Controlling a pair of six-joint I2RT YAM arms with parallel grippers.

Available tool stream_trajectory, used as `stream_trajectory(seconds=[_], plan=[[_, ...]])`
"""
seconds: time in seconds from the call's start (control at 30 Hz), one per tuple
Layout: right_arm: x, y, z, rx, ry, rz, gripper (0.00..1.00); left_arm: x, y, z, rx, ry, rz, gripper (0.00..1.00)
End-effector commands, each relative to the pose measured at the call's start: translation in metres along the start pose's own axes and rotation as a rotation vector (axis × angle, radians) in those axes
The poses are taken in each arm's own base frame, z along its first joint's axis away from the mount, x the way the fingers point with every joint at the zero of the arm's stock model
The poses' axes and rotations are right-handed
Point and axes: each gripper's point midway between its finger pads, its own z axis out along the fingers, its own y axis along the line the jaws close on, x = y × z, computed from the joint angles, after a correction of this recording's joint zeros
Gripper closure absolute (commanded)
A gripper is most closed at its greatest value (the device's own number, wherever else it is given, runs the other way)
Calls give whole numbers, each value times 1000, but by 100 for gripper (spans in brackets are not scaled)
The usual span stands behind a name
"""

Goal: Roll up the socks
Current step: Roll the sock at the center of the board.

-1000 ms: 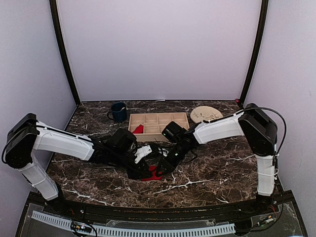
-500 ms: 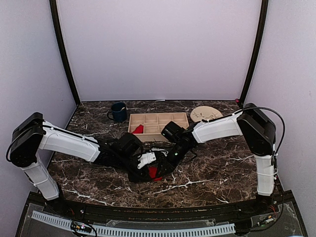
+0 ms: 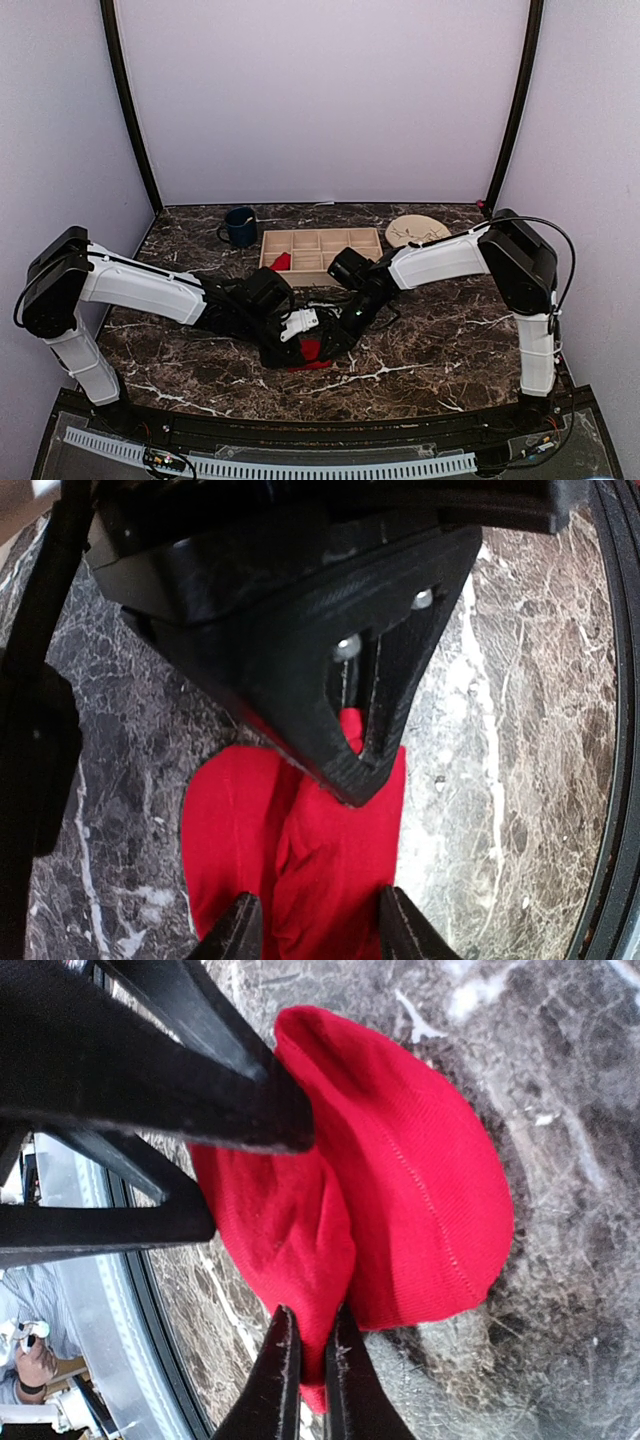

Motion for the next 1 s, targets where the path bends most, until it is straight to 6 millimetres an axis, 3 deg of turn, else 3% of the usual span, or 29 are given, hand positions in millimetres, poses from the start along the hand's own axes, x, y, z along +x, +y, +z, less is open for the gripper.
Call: stream_trajectory(seconds=[0.0,0.73,0.97], plan=[[-10,3,0,-29,-12,-17,100,16,-16,1,54,92,16,58],[-21,9,-1,-68,-19,-21,100,32,-46,6,146,183,50,57],[-25,11,-2,-77,-22,-25,100,32,-55,7,191,177,73,81]])
